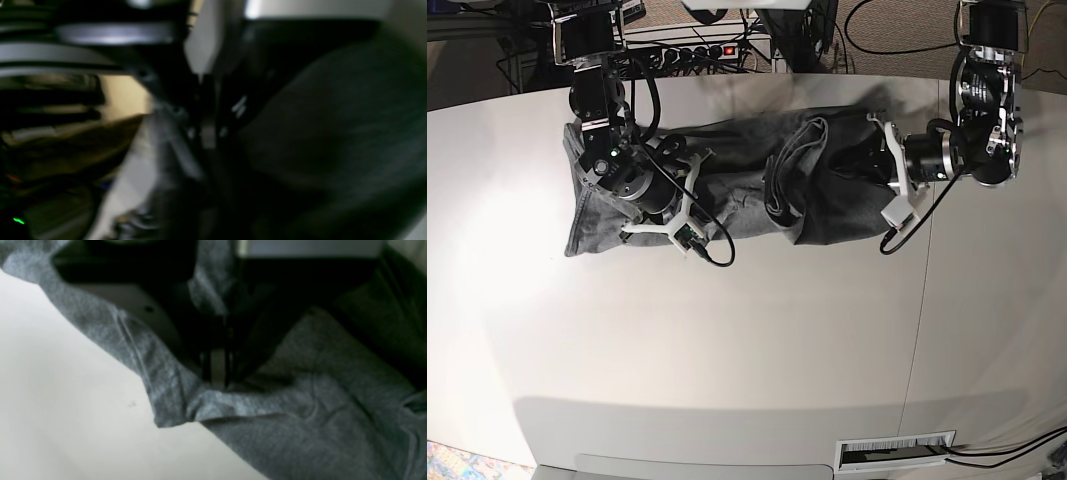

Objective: Fold the T-shirt properly
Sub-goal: 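Fold the shirt end with the left gripper toward the strip's middle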

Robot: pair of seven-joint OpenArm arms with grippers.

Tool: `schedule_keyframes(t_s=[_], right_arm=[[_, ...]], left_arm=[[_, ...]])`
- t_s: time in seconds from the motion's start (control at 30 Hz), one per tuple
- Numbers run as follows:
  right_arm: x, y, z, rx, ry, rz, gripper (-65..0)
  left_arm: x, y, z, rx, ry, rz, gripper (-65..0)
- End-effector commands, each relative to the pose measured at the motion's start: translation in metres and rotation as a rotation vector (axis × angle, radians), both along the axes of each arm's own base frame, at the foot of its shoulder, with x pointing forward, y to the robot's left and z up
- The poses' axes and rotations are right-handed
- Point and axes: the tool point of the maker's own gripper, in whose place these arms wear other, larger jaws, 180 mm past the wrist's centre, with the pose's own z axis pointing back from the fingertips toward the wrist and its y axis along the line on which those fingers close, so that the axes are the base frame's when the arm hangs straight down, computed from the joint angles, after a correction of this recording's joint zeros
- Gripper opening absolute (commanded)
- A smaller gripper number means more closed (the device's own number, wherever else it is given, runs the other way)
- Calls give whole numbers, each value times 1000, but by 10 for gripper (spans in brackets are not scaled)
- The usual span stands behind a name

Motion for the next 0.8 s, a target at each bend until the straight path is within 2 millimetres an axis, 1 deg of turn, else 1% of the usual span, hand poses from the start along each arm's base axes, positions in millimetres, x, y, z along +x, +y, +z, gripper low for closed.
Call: schedule_keyframes(t_s=[0.0,0.07,0.13,0.4,0.57,0.63,0.67,0.77], right_arm=[[10,1,13,20,-48,2,-650],[10,1,14,20,-49,2,-650],[10,1,14,21,-49,2,-650],[10,2,14,24,-52,3,-650],[11,2,14,23,-52,3,-650],[10,2,14,22,-52,3,-650],[11,2,14,22,-52,2,-650],[11,-1,14,22,-53,-4,-650]], left_arm=[[11,1,14,-36,-61,31,-650],[12,-1,13,-54,-77,65,-650],[8,-9,12,-81,-64,69,-650],[3,-64,24,-262,-36,91,-650],[-5,-97,32,-329,-21,49,-650],[-7,-103,32,-327,-20,29,-650],[-7,-103,33,-324,-25,25,-650],[1,-91,41,-273,-75,10,-650]])
